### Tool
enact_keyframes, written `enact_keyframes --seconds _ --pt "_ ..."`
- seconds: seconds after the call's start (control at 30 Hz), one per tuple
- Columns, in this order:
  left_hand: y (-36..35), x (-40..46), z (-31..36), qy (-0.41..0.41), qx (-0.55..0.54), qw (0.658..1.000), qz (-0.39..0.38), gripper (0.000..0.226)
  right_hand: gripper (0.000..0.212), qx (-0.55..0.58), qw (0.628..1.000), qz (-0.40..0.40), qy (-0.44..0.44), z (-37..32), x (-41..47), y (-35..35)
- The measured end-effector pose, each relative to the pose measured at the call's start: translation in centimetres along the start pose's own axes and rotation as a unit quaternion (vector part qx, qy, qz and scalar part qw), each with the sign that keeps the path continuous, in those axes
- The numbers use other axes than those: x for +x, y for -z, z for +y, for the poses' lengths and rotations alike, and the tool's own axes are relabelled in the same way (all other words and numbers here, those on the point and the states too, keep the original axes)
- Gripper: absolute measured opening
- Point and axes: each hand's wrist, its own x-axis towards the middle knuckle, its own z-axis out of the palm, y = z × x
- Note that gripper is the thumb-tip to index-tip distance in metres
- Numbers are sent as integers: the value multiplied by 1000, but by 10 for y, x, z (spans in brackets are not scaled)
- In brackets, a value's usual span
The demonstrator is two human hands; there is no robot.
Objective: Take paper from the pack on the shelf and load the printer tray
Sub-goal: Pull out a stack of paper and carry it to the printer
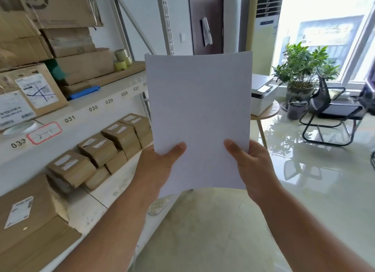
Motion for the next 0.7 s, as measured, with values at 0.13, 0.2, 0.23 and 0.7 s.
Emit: enact_keyframes --seconds 0.13,0.2,0.23,0.7 --pt "-53 18 -3 1 7 1000 -21 14 14 3 1000 27 -3 -2 24 44" --pt "-76 29 -7 6 13 999 -34 14 14 6 999 46 -9 -1 34 64" --pt "-87 35 -9 8 18 999 -40 15 15 8 998 55 -14 -1 39 73" --pt "-205 172 -32 7 63 991 -121 28 12 -3 988 154 -16 10 158 146"
